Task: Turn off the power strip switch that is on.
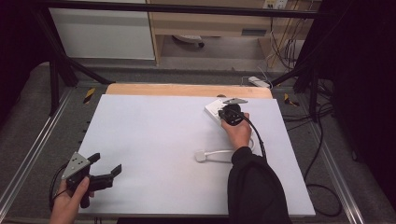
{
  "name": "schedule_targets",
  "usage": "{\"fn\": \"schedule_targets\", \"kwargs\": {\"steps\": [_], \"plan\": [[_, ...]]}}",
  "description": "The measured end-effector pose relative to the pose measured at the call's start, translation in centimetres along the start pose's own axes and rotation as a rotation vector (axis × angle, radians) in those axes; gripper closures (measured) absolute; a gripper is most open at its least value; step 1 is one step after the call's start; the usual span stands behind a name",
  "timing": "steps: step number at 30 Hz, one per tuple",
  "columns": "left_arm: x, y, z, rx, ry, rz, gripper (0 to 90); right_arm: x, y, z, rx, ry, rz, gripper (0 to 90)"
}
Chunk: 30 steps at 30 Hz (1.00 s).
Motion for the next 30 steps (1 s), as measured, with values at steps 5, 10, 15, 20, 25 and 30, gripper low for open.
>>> {"fn": "schedule_targets", "kwargs": {"steps": [5,10,15,20,25,30], "plan": [[-0.01,0.0,-0.01,0.001,0.0,0.002,4.6,0.01,-0.16,0.12,0.011,-0.002,-0.005,90.0],[-0.01,-0.02,0.0,0.002,0.0,0.002,4.6,-0.06,-0.31,0.21,0.019,-0.004,-0.003,90.0],[-0.05,-0.03,0.01,0.004,-0.003,0.002,4.6,-0.11,-0.4,0.32,0.025,-0.007,-0.003,90.0],[-0.04,-0.03,0.01,0.003,-0.003,0.001,4.6,-0.11,-0.4,0.41,0.028,-0.01,-0.002,90.0],[-0.08,-0.01,0.0,0.003,-0.006,0.003,4.7,-0.16,-0.42,0.44,0.029,-0.011,-0.006,90.0],[-0.14,0.01,-0.02,0.003,-0.01,0.008,4.6,-0.16,-0.38,0.47,0.03,-0.013,-0.015,90.0]]}}
Point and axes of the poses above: each handheld gripper's, and its own axes: z roughly forward along the jaws, y roughly out of its top, x roughly to its left, the point moved 6 cm from there along z, roughly forward along the jaws, and after that the axes turned 1 degree about x, right-handed, at the moved point
